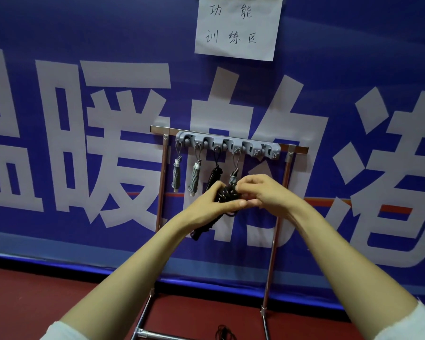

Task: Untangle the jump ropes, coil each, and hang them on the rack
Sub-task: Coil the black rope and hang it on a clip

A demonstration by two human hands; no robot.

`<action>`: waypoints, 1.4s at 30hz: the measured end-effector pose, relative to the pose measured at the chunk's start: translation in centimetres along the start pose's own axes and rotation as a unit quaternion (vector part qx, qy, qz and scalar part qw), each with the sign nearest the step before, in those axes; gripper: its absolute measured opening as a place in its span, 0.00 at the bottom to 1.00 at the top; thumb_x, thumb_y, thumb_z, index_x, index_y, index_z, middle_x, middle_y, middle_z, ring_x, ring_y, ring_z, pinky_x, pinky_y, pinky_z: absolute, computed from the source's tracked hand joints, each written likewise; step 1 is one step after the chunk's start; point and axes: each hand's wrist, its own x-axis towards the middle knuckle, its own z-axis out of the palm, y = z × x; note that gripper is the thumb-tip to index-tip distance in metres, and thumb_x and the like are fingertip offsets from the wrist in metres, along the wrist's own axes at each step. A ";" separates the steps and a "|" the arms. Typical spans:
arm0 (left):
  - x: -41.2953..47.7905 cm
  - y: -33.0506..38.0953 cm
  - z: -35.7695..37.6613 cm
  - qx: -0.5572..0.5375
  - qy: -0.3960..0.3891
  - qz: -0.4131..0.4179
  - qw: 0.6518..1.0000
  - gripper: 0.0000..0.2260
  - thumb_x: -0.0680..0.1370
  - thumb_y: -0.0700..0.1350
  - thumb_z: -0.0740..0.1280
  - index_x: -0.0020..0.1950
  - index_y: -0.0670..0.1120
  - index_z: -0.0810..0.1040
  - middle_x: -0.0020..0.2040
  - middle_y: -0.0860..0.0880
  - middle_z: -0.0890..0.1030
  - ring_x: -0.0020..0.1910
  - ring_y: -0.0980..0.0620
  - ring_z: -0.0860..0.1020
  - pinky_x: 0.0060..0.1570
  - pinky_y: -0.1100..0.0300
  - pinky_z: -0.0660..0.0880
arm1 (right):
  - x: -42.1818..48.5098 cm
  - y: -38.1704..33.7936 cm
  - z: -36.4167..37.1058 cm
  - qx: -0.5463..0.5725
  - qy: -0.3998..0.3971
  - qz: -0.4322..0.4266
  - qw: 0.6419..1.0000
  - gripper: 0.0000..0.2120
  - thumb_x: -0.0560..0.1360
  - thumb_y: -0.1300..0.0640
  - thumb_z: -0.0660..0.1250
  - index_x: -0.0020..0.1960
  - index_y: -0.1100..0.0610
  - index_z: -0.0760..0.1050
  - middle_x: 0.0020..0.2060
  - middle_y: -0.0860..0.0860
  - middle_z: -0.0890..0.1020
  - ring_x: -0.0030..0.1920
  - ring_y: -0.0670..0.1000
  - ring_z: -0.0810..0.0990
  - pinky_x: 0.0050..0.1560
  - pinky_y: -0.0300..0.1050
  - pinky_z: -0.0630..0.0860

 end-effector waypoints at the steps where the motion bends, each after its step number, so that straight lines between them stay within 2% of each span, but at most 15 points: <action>1: 0.3 0.0 0.0 0.038 0.023 0.019 0.999 0.21 0.71 0.57 0.74 0.57 0.48 0.72 0.46 0.51 0.80 0.41 0.57 0.77 0.40 0.65 0.73 | 0.3 0.2 0.3 0.063 0.033 -0.007 0.997 0.05 0.77 0.66 0.62 0.44 0.63 0.76 0.40 0.58 0.77 0.40 0.50 0.79 0.40 0.39 0.75; 3: 1.0 0.2 0.1 0.094 0.097 0.041 0.990 0.20 0.68 0.54 0.77 0.53 0.49 0.73 0.44 0.52 0.80 0.43 0.53 0.78 0.42 0.57 0.76 | 1.0 0.4 0.8 0.170 0.101 -0.021 0.980 0.07 0.77 0.64 0.62 0.41 0.60 0.76 0.38 0.56 0.78 0.41 0.52 0.77 0.44 0.47 0.71; 5: 1.4 0.3 0.3 0.094 0.137 0.028 0.986 0.17 0.67 0.51 0.76 0.50 0.49 0.73 0.42 0.50 0.80 0.41 0.51 0.78 0.42 0.51 0.77 | 1.4 0.3 1.1 0.231 0.124 -0.023 0.965 0.10 0.77 0.63 0.62 0.38 0.58 0.76 0.33 0.51 0.78 0.37 0.49 0.76 0.43 0.48 0.69; 9: 1.4 -0.2 0.9 0.063 0.113 -0.022 0.991 0.17 0.67 0.52 0.74 0.50 0.47 0.74 0.43 0.47 0.82 0.37 0.51 0.76 0.38 0.54 0.76 | 1.8 0.3 1.0 0.333 0.121 0.011 0.935 0.11 0.76 0.61 0.62 0.35 0.57 0.72 0.26 0.48 0.75 0.32 0.49 0.73 0.40 0.46 0.67; 13: 1.3 -0.4 1.6 -0.002 0.115 -0.053 0.992 0.18 0.71 0.58 0.72 0.50 0.46 0.74 0.33 0.51 0.78 0.28 0.56 0.72 0.28 0.64 0.70 | 1.9 0.5 0.5 0.465 0.123 0.046 0.875 0.12 0.77 0.61 0.63 0.34 0.58 0.72 0.28 0.50 0.78 0.34 0.49 0.76 0.43 0.43 0.72; 18: 1.5 0.1 1.7 -0.037 0.072 -0.032 0.996 0.22 0.71 0.66 0.70 0.42 0.47 0.74 0.28 0.51 0.73 0.25 0.55 0.71 0.27 0.62 0.70 | 1.8 -0.2 0.1 0.551 0.124 0.030 0.825 0.09 0.78 0.62 0.62 0.39 0.60 0.73 0.32 0.52 0.76 0.31 0.47 0.73 0.39 0.40 0.72; 22: 1.6 -0.3 1.9 -0.105 0.049 -0.060 0.991 0.19 0.71 0.63 0.72 0.39 0.47 0.74 0.28 0.50 0.69 0.24 0.53 0.68 0.25 0.62 0.66 | 1.8 -0.3 -0.1 0.526 0.136 0.014 0.840 0.07 0.79 0.63 0.62 0.42 0.61 0.73 0.35 0.52 0.77 0.24 0.44 0.68 0.37 0.38 0.69; 24: 1.5 -0.5 2.1 -0.162 0.018 -0.082 0.983 0.15 0.72 0.59 0.72 0.35 0.50 0.76 0.28 0.50 0.67 0.25 0.53 0.65 0.26 0.62 0.63 | 1.9 -0.1 -0.1 0.530 0.130 0.012 0.838 0.07 0.79 0.64 0.61 0.43 0.61 0.73 0.36 0.53 0.77 0.22 0.44 0.66 0.35 0.38 0.67; 26: 1.5 -0.6 2.2 -0.215 -0.006 -0.111 0.970 0.16 0.72 0.59 0.72 0.35 0.50 0.73 0.29 0.50 0.67 0.25 0.54 0.64 0.27 0.62 0.61 | 1.9 0.2 -0.1 0.540 0.139 0.002 0.830 0.07 0.79 0.65 0.61 0.42 0.61 0.73 0.37 0.53 0.77 0.23 0.44 0.65 0.34 0.38 0.66; 30: 1.9 -1.0 1.6 -0.209 -0.027 -0.126 0.969 0.18 0.72 0.60 0.72 0.36 0.50 0.70 0.29 0.51 0.66 0.26 0.54 0.63 0.27 0.62 0.60 | 2.0 0.7 0.2 0.539 0.167 -0.040 0.825 0.07 0.78 0.65 0.62 0.41 0.62 0.74 0.36 0.53 0.78 0.25 0.44 0.66 0.32 0.38 0.68; 33: 2.5 -1.6 1.4 -0.173 -0.026 -0.114 0.978 0.18 0.72 0.60 0.72 0.37 0.49 0.71 0.28 0.51 0.67 0.25 0.54 0.65 0.27 0.62 0.62 | 2.3 1.1 0.0 0.504 0.152 -0.057 0.848 0.07 0.79 0.64 0.62 0.43 0.63 0.76 0.36 0.53 0.79 0.26 0.44 0.69 0.34 0.39 0.70; 36: 3.6 -2.4 1.9 -0.181 -0.029 -0.106 0.977 0.16 0.72 0.59 0.72 0.40 0.48 0.74 0.31 0.50 0.72 0.28 0.54 0.68 0.30 0.61 0.65 | 3.2 0.8 -1.0 0.415 0.109 -0.064 0.901 0.07 0.79 0.64 0.61 0.46 0.63 0.77 0.37 0.53 0.79 0.29 0.44 0.74 0.38 0.39 0.74; 39: 5.4 -2.3 2.1 -0.201 -0.042 -0.079 0.976 0.10 0.72 0.53 0.74 0.48 0.50 0.81 0.44 0.49 0.78 0.39 0.54 0.76 0.41 0.61 0.71 | 5.0 0.1 -2.7 0.345 0.073 -0.065 0.934 0.07 0.79 0.66 0.61 0.45 0.63 0.76 0.37 0.54 0.79 0.33 0.46 0.77 0.39 0.40 0.80; 41: 7.6 -2.2 1.8 -0.211 0.007 -0.045 0.976 0.19 0.71 0.50 0.75 0.59 0.48 0.77 0.55 0.49 0.80 0.52 0.53 0.79 0.52 0.60 0.73 | 6.5 0.1 -3.8 0.317 0.060 -0.054 0.945 0.07 0.79 0.67 0.61 0.45 0.63 0.76 0.36 0.53 0.79 0.34 0.47 0.77 0.39 0.40 0.81; 42: 8.8 -2.1 1.6 -0.216 0.045 -0.020 0.975 0.20 0.71 0.49 0.75 0.61 0.47 0.77 0.57 0.48 0.81 0.55 0.53 0.80 0.54 0.60 0.73 | 7.4 0.4 -4.3 0.302 0.060 -0.047 0.950 0.06 0.79 0.67 0.61 0.45 0.63 0.76 0.36 0.53 0.80 0.34 0.47 0.78 0.40 0.39 0.81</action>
